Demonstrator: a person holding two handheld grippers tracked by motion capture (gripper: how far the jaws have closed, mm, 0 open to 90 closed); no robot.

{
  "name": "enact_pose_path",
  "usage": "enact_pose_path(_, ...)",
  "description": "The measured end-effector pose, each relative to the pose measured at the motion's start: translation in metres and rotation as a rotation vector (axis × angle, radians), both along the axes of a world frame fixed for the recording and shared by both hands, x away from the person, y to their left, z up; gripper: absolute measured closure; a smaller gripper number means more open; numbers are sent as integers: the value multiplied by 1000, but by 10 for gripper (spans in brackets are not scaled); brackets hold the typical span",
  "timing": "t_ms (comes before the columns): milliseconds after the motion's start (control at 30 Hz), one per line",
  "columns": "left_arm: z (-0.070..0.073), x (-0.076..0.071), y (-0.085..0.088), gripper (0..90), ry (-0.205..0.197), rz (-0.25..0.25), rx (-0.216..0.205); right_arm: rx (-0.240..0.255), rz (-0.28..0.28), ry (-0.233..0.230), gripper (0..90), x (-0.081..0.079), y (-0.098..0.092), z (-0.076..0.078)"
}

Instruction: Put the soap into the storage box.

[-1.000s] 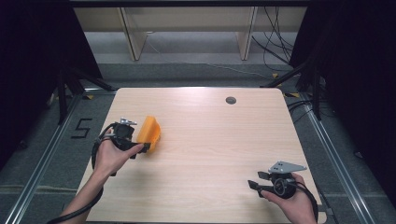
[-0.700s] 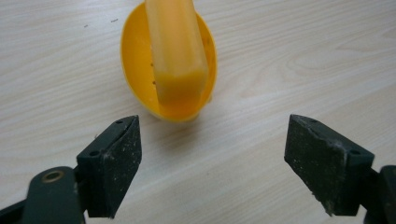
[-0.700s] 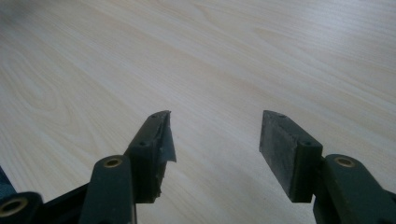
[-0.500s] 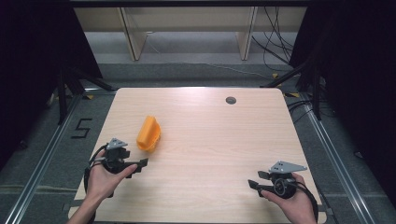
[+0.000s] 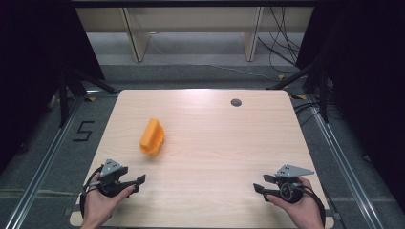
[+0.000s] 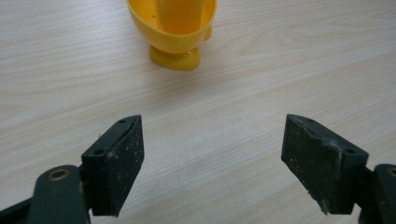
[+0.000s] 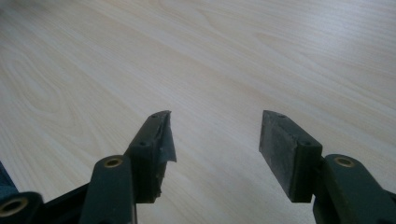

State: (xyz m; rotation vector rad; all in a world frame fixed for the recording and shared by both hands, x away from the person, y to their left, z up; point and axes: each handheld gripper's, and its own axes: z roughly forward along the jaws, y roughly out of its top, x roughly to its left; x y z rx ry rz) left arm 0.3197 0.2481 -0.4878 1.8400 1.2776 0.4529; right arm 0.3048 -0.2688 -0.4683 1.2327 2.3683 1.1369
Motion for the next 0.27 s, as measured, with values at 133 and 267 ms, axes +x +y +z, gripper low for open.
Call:
enact_pose_path(133, -1, 1, -1, 208, 0, -13, -1, 0, -1, 1, 443, 0, 0, 0)
enact_pose_path(267, -3, 2, -5, 208, 5, -37, -1, 9, -4, -6, 443, 2, -1, -1)
